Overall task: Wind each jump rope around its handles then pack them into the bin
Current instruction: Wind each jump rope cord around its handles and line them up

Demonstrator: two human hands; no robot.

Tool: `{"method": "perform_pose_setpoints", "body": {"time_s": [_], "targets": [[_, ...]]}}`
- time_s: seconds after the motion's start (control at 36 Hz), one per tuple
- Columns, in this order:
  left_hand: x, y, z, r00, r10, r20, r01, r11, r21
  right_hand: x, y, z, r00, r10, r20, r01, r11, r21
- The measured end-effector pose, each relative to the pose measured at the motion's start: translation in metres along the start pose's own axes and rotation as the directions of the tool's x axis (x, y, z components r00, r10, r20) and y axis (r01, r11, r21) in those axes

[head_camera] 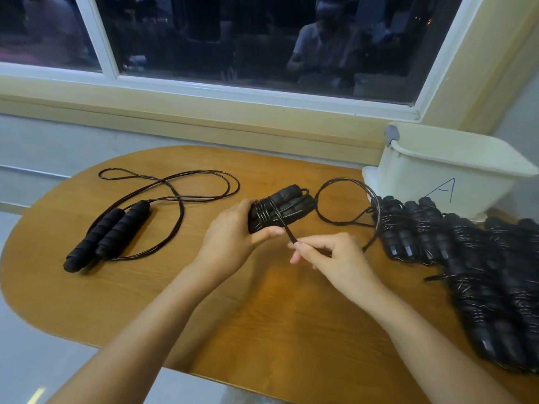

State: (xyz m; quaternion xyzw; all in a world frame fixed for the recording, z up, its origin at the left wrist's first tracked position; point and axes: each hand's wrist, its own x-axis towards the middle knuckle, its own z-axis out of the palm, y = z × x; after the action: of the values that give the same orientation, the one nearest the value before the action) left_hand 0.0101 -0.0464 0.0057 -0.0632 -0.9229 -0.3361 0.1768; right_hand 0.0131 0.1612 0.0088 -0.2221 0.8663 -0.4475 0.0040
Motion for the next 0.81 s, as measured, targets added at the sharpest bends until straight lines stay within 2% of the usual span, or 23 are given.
{"method": "perform_pose_setpoints", "body": {"time_s": [0.08, 0.22, 0.36, 0.44, 0.53, 0.61, 0.67, 0.69, 0.75, 0.78, 0.81], "targets": [[-0.002, 0.010, -0.003, 0.998, -0.054, 0.035, 0.059, 0.985, -0.159, 0.006, 0.003, 0.003, 0.998, 0.053, 0.025, -0.055, 0.990, 0.133], [-0.004, 0.014, -0.003, 0.978, -0.144, 0.151, 0.184, 0.937, -0.298, 0.016, 0.003, 0.010, 0.990, 0.137, -0.017, -0.128, 0.958, 0.256], [-0.005, 0.019, -0.009, 0.940, -0.153, 0.304, 0.262, 0.894, -0.362, 0.022, 0.004, 0.014, 0.974, 0.221, -0.059, -0.202, 0.952, 0.232], [-0.003, 0.022, -0.015, 0.907, -0.177, 0.382, 0.324, 0.873, -0.365, 0.022, 0.003, 0.014, 0.950, 0.262, -0.170, -0.232, 0.956, 0.178], [0.000, 0.024, -0.021, 0.879, -0.184, 0.441, 0.343, 0.885, -0.314, 0.024, 0.003, 0.013, 0.926, 0.238, -0.292, -0.223, 0.971, 0.085], [0.003, 0.024, -0.022, 0.856, -0.183, 0.484, 0.334, 0.909, -0.248, 0.028, 0.004, 0.008, 0.928, 0.062, -0.367, -0.069, 0.998, -0.005], [0.005, 0.024, -0.023, 0.840, -0.179, 0.512, 0.325, 0.922, -0.211, 0.029, 0.003, 0.003, 0.939, -0.145, -0.312, 0.100, 0.983, -0.155], [0.006, 0.025, -0.024, 0.829, -0.178, 0.530, 0.326, 0.924, -0.198, 0.031, 0.003, -0.001, 0.923, -0.290, -0.252, 0.213, 0.933, -0.291], [0.009, 0.028, -0.027, 0.803, -0.185, 0.567, 0.336, 0.926, -0.174, 0.034, 0.004, -0.008, 0.820, -0.568, -0.072, 0.442, 0.708, -0.552], [0.011, 0.028, -0.030, 0.791, -0.194, 0.580, 0.343, 0.926, -0.158, 0.035, 0.006, -0.012, 0.762, -0.647, 0.007, 0.513, 0.597, -0.617], [0.014, 0.028, -0.033, 0.780, -0.207, 0.590, 0.355, 0.924, -0.145, 0.037, 0.007, -0.015, 0.725, -0.687, 0.053, 0.550, 0.531, -0.645]]}}
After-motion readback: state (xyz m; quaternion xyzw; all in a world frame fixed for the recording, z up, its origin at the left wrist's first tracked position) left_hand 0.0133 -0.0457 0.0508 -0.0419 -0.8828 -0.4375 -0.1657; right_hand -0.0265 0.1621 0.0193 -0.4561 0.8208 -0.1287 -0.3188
